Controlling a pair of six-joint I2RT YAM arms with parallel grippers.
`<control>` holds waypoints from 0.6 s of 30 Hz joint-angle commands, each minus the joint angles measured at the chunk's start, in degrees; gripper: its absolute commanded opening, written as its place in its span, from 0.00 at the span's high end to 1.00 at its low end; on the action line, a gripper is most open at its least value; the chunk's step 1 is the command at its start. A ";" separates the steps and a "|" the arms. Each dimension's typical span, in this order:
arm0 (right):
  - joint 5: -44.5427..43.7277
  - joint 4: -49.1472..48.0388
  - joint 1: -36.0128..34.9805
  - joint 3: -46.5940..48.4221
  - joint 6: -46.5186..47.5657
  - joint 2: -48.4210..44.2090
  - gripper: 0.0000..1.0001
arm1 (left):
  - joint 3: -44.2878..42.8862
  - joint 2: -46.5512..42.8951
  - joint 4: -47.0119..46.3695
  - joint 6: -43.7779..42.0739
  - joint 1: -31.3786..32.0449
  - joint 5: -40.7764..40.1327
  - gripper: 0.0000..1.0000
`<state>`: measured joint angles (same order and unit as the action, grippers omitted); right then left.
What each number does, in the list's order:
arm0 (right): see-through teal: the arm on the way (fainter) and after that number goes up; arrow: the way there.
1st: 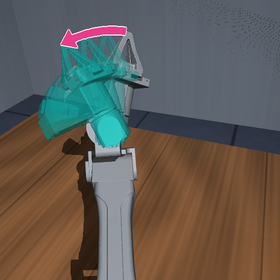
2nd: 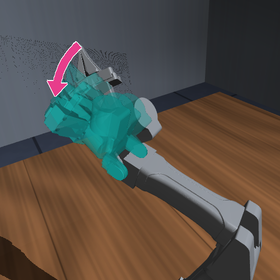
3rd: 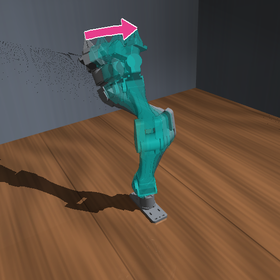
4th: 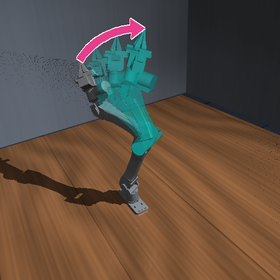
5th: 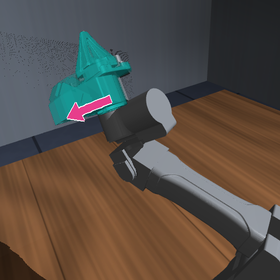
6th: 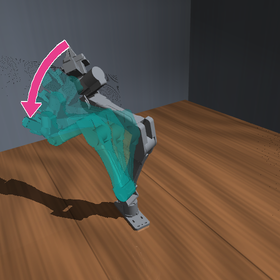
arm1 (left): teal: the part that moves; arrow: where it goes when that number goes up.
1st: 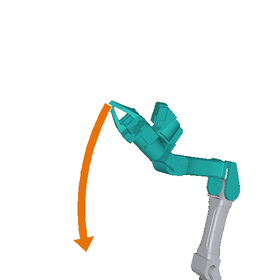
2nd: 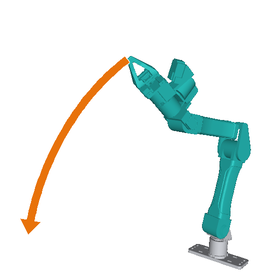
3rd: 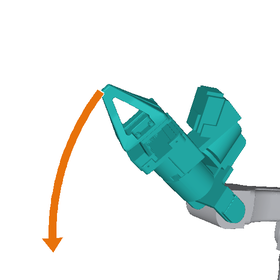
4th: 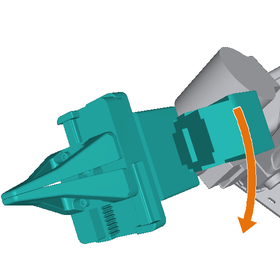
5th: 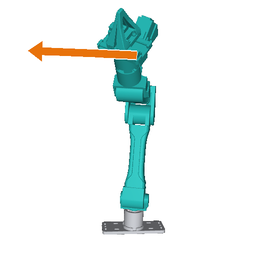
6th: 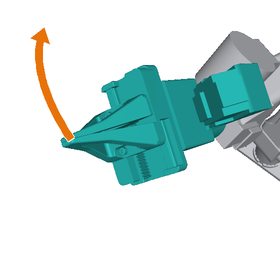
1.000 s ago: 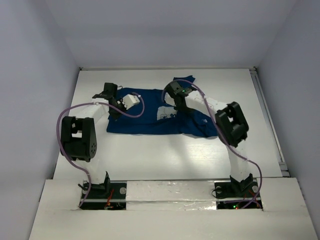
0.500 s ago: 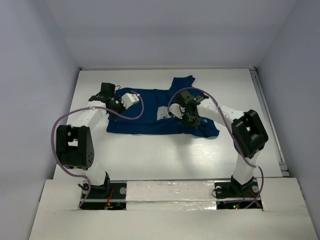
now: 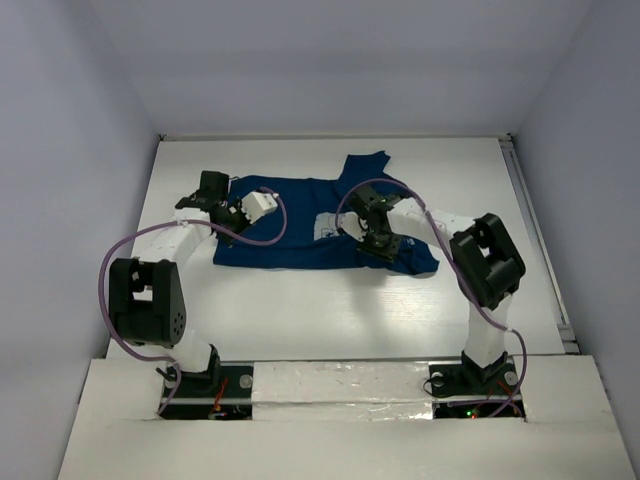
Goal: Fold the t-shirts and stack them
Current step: Fold the flattened tshirt in 1/3 of the way
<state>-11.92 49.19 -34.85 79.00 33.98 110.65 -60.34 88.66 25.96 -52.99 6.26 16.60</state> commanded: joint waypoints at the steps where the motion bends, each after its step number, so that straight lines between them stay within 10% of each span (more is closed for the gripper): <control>1: -2.05 -1.20 1.10 2.21 -0.93 -1.14 0.55 | -0.13 -2.09 0.68 0.52 -0.46 1.59 0.93; 18: 0.23 0.73 2.68 5.63 -0.31 -3.52 0.55 | -1.01 -2.18 1.38 0.44 -0.46 1.95 0.93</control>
<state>-12.38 50.41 -32.51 82.87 33.82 106.06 -60.34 88.66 26.02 -52.82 6.26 17.17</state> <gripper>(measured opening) 0.451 0.065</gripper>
